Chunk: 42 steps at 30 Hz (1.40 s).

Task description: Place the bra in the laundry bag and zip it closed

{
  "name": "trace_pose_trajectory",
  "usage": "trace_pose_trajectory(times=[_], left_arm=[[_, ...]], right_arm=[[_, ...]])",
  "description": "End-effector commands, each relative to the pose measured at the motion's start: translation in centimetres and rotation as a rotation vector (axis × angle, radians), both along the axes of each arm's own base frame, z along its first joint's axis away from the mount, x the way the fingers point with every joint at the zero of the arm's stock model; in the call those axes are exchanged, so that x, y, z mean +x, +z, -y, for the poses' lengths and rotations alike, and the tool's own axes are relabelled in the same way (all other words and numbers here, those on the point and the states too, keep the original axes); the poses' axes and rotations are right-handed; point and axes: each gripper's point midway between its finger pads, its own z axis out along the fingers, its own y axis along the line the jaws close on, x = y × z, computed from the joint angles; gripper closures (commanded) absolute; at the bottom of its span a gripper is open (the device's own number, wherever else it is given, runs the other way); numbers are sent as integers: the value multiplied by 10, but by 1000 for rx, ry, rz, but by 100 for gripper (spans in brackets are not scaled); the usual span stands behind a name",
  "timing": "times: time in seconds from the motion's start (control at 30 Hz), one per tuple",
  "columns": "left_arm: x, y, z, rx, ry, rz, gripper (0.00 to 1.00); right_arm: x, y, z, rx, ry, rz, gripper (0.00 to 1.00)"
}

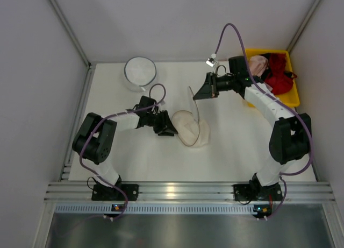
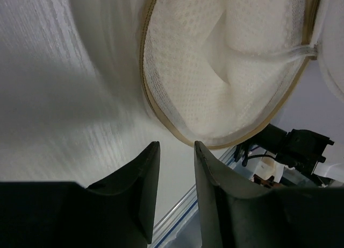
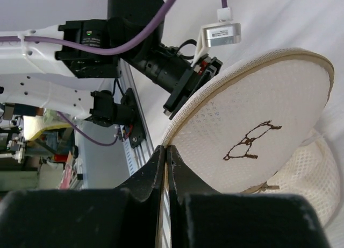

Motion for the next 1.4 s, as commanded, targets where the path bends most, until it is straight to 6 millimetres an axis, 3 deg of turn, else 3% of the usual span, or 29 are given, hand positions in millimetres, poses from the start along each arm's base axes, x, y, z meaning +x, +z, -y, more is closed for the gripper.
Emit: trace_pose_trajectory(times=[0.0, 0.2, 0.27, 0.3, 0.37, 0.43, 0.53, 0.73, 0.77, 0.83, 1.0, 1.13, 1.37], left_arm=[[18, 11, 19, -67, 20, 25, 62], [27, -3, 23, -49, 44, -11, 65], [31, -3, 24, -50, 47, -9, 74], [33, 0, 26, -57, 40, -2, 86], [35, 5, 26, -64, 35, 9, 97], [36, 13, 26, -64, 9, 37, 100], [39, 38, 18, -64, -29, 96, 100], [83, 133, -14, -56, -62, 446, 100], [84, 143, -18, -38, -66, 485, 100], [85, 146, -23, -3, -72, 510, 100], [96, 108, -44, 9, 11, 360, 100], [111, 85, -61, -4, 35, 296, 100], [127, 49, -79, 22, 35, 256, 100]], right_arm=[[3, 20, -4, 51, 23, 62, 100], [3, 25, -1, 66, 20, 54, 100], [2, 26, 0, 68, 20, 52, 100], [2, 24, 1, 66, 20, 49, 100], [2, 24, 3, 65, 14, 48, 100], [8, 28, 9, 67, -5, 59, 100], [25, 35, 26, 67, -58, 71, 100], [65, 80, 71, 96, -167, 155, 100], [68, 83, 75, 100, -175, 157, 100], [71, 85, 83, 105, -192, 153, 100], [82, 54, 91, 74, -226, 118, 100], [91, 12, 87, 61, -210, 43, 100], [99, -24, 84, 50, -198, -20, 100]])
